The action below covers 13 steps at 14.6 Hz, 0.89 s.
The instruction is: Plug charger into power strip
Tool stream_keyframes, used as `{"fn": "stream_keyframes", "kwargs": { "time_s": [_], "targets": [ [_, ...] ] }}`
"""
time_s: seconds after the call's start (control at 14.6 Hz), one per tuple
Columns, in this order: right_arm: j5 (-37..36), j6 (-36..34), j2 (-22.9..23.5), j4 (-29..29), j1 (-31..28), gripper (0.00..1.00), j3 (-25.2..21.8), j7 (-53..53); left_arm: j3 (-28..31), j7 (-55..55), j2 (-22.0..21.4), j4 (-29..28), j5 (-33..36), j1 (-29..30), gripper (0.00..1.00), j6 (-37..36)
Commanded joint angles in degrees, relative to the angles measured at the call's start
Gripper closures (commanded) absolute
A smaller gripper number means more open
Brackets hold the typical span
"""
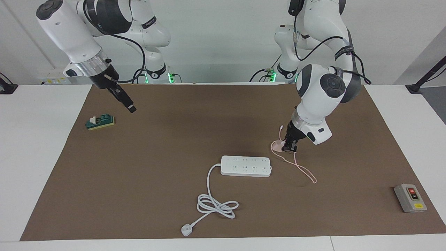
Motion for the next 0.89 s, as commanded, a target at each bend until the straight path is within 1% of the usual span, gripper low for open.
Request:
{"fn": "stream_keyframes", "kwargs": {
  "time_s": [0.0, 0.07, 0.14, 0.34, 0.48, 0.55, 0.75, 0.82],
  "targets": [
    [-5.44, -0.89, -0.10, 1.67, 2.04, 0.00, -0.12, -1.25, -0.25, -3.59, 0.78, -1.14, 1.25, 0.06, 1.00, 2.30],
    [-8.96, -1.50, -0.10, 1.68, 2.75, 0.00, 0.05, -1.34, -0.16, -4.20, 1.22, -1.22, 1.42, -0.03, 1.00, 2.30],
    [-9.69, -3.08, 0.25, 2.11, 2.67, 0.00, 0.40, -1.26, -0.07, -4.30, 1.74, -1.14, 1.60, -0.03, 1.00, 2.38],
    [-9.26, -4.76, 0.78, 2.47, 2.14, 0.00, 0.23, -0.90, -0.16, -7.98, 5.77, 0.09, 4.41, -1.17, 1.00, 5.54],
    [-9.35, -8.35, 1.66, 6.23, 2.14, 0.00, -0.73, -1.08, -0.16, -11.14, 8.07, 1.41, 5.54, -3.71, 1.00, 5.64],
    [-9.35, -9.15, 2.27, 6.86, 2.05, 0.00, -1.26, -1.17, -0.16, -13.33, 8.60, 2.02, 6.51, -4.50, 1.00, 5.64],
    [-9.70, -9.16, 2.36, 6.77, 2.14, 0.00, -1.26, -0.90, -0.07, -15.10, 8.60, 2.90, 7.13, -6.35, 1.00, 4.58],
    [-9.70, -9.07, 2.36, 6.86, 2.14, 0.00, -1.70, -0.99, -0.16, -15.54, 8.43, 3.43, 7.83, -6.45, 1.00, 2.75]
  ]
}}
